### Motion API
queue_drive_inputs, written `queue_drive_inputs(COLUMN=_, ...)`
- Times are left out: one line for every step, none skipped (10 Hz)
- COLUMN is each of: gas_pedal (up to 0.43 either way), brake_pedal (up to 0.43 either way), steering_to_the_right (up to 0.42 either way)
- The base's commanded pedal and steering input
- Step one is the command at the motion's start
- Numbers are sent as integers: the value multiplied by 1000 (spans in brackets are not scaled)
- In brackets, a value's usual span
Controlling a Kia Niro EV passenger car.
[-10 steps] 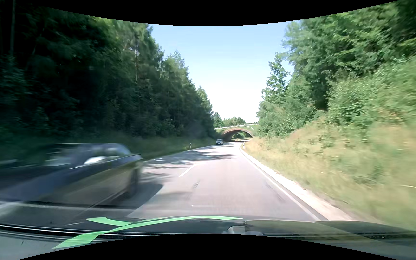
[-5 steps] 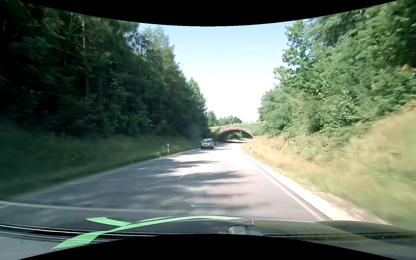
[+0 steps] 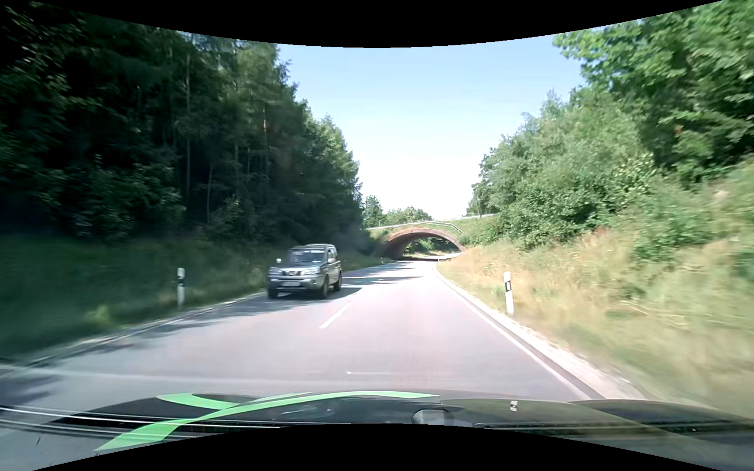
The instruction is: Follow the waypoints while adhering to traffic rules and regulations
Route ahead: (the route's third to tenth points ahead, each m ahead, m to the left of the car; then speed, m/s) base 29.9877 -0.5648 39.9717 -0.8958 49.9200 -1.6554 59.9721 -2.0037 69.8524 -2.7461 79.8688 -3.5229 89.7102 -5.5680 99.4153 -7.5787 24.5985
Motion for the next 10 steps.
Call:
queue_drive_inputs(gas_pedal=169, brake_pedal=0, steering_to_the_right=10)
queue_drive_inputs(gas_pedal=177, brake_pedal=0, steering_to_the_right=10)
queue_drive_inputs(gas_pedal=177, brake_pedal=0, steering_to_the_right=10)
queue_drive_inputs(gas_pedal=177, brake_pedal=0, steering_to_the_right=10)
queue_drive_inputs(gas_pedal=177, brake_pedal=0, steering_to_the_right=10)
queue_drive_inputs(gas_pedal=177, brake_pedal=0, steering_to_the_right=10)
queue_drive_inputs(gas_pedal=177, brake_pedal=0, steering_to_the_right=10)
queue_drive_inputs(gas_pedal=177, brake_pedal=0, steering_to_the_right=10)
queue_drive_inputs(gas_pedal=177, brake_pedal=0, steering_to_the_right=10)
queue_drive_inputs(gas_pedal=189, brake_pedal=0, steering_to_the_right=10)
